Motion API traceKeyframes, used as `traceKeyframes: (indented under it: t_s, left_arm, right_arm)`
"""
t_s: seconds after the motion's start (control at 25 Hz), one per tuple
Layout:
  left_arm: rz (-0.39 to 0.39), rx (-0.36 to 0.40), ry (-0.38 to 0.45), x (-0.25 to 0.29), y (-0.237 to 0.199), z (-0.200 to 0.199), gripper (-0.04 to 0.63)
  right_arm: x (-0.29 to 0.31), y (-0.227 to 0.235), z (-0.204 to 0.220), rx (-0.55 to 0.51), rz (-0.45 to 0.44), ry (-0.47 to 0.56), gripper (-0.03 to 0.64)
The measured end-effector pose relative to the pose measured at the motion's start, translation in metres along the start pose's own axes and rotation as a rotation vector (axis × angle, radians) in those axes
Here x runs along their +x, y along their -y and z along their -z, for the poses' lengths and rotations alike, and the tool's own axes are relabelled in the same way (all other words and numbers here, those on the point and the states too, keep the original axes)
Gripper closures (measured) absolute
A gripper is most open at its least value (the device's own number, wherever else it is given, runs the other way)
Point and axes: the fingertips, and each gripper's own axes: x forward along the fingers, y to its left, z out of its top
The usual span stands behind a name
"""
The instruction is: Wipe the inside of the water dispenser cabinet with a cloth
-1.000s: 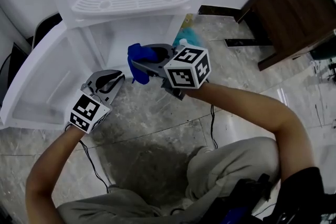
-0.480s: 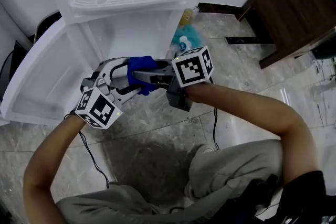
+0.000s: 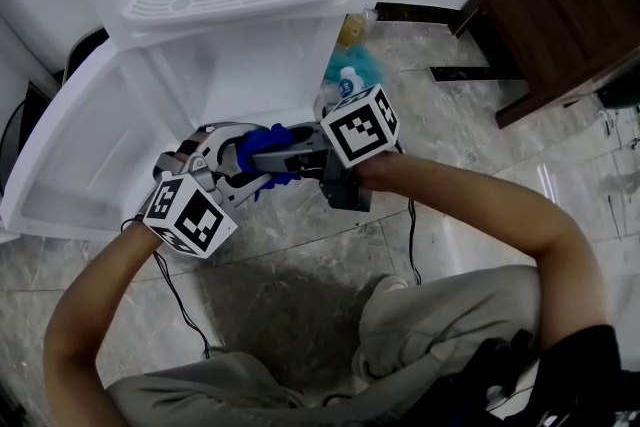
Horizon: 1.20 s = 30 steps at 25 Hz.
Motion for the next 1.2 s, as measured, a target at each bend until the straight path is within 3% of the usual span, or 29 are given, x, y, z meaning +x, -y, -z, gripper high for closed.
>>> traceKeyframes:
  t_s: [0.24, 0.48, 0.68, 0.8, 0.88, 1.12, 1.2]
  left_arm:
    - [0.011, -0.057, 0.010, -0.005, 0.001, -0.004, 0.433]
    - [-0.020, -0.202, -0.001, -0.007, -0.014, 0.006, 0.456]
    - [-0.087, -0.301, -0.061, -0.016, -0.040, 0.032, 0.459]
    - [-0.102, -0.362, -0.080, -0.014, -0.046, 0.047, 0.459]
    - [-0.109, -0.385, -0.092, -0.010, -0.049, 0.056, 0.459]
    - [-0.160, -0.512, -0.125, 0.012, -0.070, 0.084, 0.459]
    - [-0.180, -0.495, -0.171, 0.026, -0.079, 0.097, 0.459]
  right_arm:
    - [-0.003, -0.006, 0.002, 0.025, -0.090, -0.041, 0.429]
    - [-0.015, 0.002, -0.008, 0.046, -0.107, -0.035, 0.422]
    - [-0.035, 0.025, -0.020, -0.007, -0.012, 0.002, 0.451]
    - [-0.045, 0.037, -0.026, -0.110, 0.077, 0.029, 0.567]
    - [-0.048, 0.042, -0.028, -0.186, 0.133, 0.024, 0.605]
    - [-0.047, 0.059, -0.008, -0.387, 0.246, -0.118, 0.618]
    - [-0.046, 0.061, 0.003, -0.400, 0.232, -0.151, 0.618]
